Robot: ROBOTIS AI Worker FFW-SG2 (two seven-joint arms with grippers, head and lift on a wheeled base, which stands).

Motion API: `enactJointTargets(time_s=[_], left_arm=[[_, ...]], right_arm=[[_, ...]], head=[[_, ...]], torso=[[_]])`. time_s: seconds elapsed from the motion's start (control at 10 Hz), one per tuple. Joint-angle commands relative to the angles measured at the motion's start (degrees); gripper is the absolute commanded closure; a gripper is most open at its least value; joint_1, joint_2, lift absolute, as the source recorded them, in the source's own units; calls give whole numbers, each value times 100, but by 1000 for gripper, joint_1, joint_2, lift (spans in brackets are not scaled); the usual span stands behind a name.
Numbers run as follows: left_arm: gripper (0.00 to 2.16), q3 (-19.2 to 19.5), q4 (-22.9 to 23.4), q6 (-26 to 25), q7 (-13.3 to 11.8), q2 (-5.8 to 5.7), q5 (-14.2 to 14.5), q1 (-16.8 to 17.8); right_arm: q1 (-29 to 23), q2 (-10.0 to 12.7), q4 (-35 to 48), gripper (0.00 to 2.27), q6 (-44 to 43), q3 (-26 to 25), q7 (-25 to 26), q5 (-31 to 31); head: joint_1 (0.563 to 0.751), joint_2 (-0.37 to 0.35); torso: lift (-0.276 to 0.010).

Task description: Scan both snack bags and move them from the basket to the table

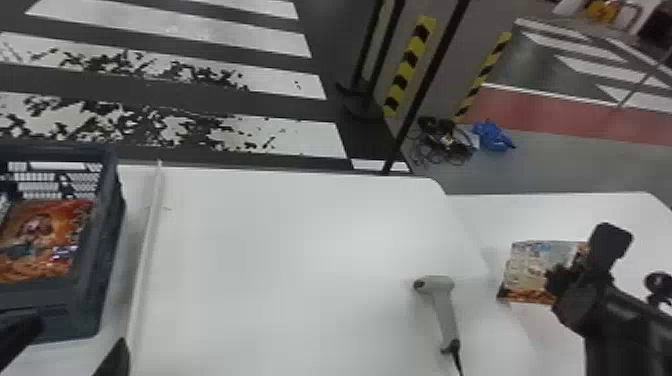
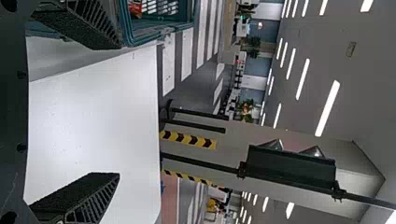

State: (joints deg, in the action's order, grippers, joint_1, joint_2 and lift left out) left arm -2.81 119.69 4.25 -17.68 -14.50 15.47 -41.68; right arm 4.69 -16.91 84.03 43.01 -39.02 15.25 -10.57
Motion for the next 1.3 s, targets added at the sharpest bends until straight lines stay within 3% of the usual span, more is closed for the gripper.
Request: enactJointTargets(time_s=[0.0, 0.2, 0.3, 0.6, 0.7, 0.9, 1.2], left_arm=[[12, 0, 2, 0, -7, -18, 0, 11], [12, 0, -16, 0, -42, -18, 9, 20], [12, 0, -16, 0, -42, -18, 44, 20], [12, 0, -25, 0, -42, -18, 35, 46], [12, -9, -25, 0, -42, -1, 44, 46], [12, -44, -34, 0, -42, -1, 35, 81], [12, -132, 37, 0, 28, -1, 35, 99]], right_arm=[[172, -23, -502, 2229, -244, 9, 93, 38], [251, -93, -862, 1507, -525, 53, 295, 73], [251, -102, -880, 39, -631, 114, 330, 99], [-48, -102, -634, 19, -1422, 281, 427, 161], [-505, -41, -18, 103, -1422, 281, 277, -33], [-1691, 487, 1687, 100, -1633, 404, -320, -613], [-3080, 900, 3489, 103, -1756, 1151, -593, -815]], head=[[695, -350], [695, -350], [695, -350], [695, -350], [695, -350], [695, -350], [695, -350]], torso=[[-98], [-98], [-98], [-98], [-98], [-98], [-98]])
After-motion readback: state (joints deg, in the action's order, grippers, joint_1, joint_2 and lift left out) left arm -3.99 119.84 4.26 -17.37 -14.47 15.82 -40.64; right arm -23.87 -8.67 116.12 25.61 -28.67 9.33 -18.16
